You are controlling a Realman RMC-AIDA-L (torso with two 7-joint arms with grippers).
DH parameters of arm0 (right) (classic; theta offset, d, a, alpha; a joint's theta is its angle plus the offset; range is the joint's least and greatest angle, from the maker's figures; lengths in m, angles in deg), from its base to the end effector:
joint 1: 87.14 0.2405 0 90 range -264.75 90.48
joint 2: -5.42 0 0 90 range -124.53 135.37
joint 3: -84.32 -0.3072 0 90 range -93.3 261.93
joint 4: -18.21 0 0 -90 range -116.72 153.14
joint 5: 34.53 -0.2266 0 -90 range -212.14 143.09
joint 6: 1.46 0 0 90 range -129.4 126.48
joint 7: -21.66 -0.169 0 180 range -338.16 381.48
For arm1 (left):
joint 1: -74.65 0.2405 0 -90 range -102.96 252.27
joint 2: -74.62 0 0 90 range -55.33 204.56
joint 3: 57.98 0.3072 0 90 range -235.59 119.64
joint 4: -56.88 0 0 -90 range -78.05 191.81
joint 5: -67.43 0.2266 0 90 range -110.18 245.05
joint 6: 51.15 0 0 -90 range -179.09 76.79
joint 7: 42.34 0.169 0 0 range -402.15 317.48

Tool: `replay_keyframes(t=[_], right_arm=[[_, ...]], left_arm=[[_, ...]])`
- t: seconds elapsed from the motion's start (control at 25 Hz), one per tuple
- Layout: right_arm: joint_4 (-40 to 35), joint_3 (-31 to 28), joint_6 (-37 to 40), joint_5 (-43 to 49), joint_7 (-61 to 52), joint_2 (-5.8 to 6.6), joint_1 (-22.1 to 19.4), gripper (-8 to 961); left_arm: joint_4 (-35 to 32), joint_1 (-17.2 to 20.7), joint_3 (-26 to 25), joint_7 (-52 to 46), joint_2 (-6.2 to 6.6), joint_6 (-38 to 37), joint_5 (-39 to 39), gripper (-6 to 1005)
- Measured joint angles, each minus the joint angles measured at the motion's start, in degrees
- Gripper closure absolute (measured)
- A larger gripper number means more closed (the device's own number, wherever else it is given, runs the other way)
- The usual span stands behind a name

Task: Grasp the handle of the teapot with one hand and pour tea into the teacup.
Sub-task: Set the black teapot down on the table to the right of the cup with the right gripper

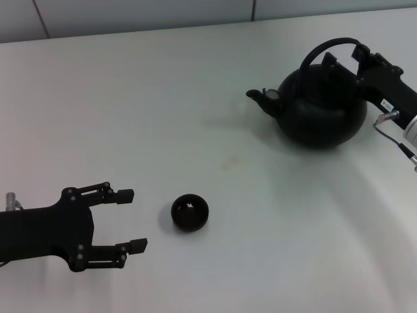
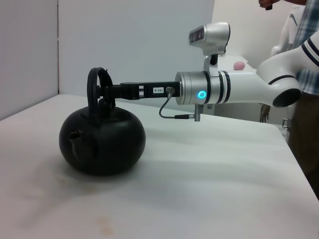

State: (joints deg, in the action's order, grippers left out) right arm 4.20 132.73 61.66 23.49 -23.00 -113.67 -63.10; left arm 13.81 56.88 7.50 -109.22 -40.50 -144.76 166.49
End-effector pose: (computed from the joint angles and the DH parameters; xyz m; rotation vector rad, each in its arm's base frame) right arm 0.3858 0.3886 -0.0385 -1.8353 0.7598 0.8122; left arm -0.3201 0.2975 -0.0537 -2.9455 -0.2709 -0.6683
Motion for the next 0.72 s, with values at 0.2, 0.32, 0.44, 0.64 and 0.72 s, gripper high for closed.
replay_keyframes(t=[0.2, 0.32, 0.44, 0.64, 0.72], right_arm=[[-0.6, 0.0, 0.4, 0.7, -0.9, -0.03, -0.6, 213], [-1.1, -0.1, 1.0, 0.8, 0.1, -0.10, -1.4, 212], [-1.3, -0.4, 1.5, 0.8, 0.6, -0.15, -2.3, 212], [-2.1, -0.6, 3.3, 0.5, 1.5, -0.22, -4.8, 211], [-3.4, -0.6, 4.0, 0.6, 1.5, -0.22, -6.1, 211]], left_arm=[[0.0, -0.2, 0.0, 0.0, 0.18, -0.1, 0.0, 166], [0.0, -0.2, 0.0, -0.1, 0.20, -0.1, 0.0, 166], [0.0, -0.3, 0.0, -0.1, 0.28, -0.1, 0.0, 167], [0.0, -0.3, 0.0, -0.1, 0.34, -0.1, 0.0, 167], [-0.1, -0.3, 0.1, -0.4, 0.34, -0.3, 0.0, 167]])
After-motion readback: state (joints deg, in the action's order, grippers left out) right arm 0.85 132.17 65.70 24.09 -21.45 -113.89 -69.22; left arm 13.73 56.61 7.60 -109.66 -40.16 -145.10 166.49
